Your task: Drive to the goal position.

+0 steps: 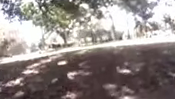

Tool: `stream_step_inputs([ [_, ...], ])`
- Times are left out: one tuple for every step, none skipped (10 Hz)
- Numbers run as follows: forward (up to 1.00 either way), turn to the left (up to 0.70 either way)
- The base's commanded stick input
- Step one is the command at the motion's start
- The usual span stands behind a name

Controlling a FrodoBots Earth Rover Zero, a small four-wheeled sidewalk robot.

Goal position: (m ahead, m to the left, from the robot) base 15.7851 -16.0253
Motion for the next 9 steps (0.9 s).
stream_step_inputs([
  [0.70,0.00],
  [0.70,0.00],
  [0.70,0.00],
  [0.70,0.00],
  [0.70,0.00],
  [0.70,0.00],
  [0.70,0.00],
  [0.70,0.00],
  [0.70,0.00],
])
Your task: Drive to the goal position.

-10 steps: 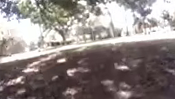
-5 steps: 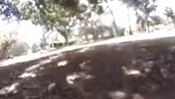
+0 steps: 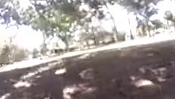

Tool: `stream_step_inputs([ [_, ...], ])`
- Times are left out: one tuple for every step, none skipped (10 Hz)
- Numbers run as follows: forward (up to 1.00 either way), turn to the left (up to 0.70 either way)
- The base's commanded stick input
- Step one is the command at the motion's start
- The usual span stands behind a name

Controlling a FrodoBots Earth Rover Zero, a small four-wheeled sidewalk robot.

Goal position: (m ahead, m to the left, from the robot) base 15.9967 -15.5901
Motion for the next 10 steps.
stream_step_inputs([
  [0.70,0.00],
  [0.70,0.00],
  [0.70,0.00],
  [0.70,0.00],
  [0.70,0.00],
  [0.70,0.00],
  [0.70,0.00],
  [0.70,0.00],
  [0.70,0.00],
  [0.70,0.00],
])
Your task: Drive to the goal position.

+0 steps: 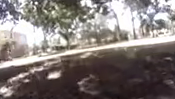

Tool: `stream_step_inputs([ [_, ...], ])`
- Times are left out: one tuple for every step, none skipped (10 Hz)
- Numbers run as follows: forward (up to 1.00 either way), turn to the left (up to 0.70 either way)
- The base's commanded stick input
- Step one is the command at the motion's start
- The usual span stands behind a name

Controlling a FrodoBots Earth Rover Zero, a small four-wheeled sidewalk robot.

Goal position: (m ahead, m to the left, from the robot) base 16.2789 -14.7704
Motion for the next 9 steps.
stream_step_inputs([
  [0.70,0.00],
  [0.70,0.00],
  [0.70,0.00],
  [0.70,0.00],
  [0.70,0.00],
  [0.70,0.00],
  [0.70,0.00],
  [0.70,0.00],
  [0.70,0.00],
])
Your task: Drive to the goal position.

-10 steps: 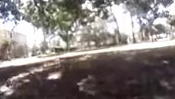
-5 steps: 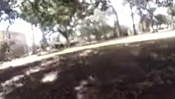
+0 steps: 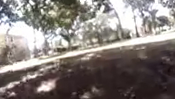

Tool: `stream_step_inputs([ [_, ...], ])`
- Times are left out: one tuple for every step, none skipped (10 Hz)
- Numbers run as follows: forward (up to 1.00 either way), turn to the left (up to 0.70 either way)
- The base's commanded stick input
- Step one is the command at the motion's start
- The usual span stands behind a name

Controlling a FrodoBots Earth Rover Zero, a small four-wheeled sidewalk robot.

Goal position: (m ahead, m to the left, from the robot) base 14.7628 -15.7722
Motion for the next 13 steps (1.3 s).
stream_step_inputs([
  [0.70,0.00],
  [0.70,-0.35],
  [0.70,-0.35],
  [0.70,-0.35],
  [0.70,-0.35],
  [0.70,-0.35],
  [0.70,-0.27],
  [0.70,-0.07],
  [0.70,0.00],
  [0.70,0.00],
  [0.70,0.00],
  [0.70,0.00],
  [0.70,0.00],
])
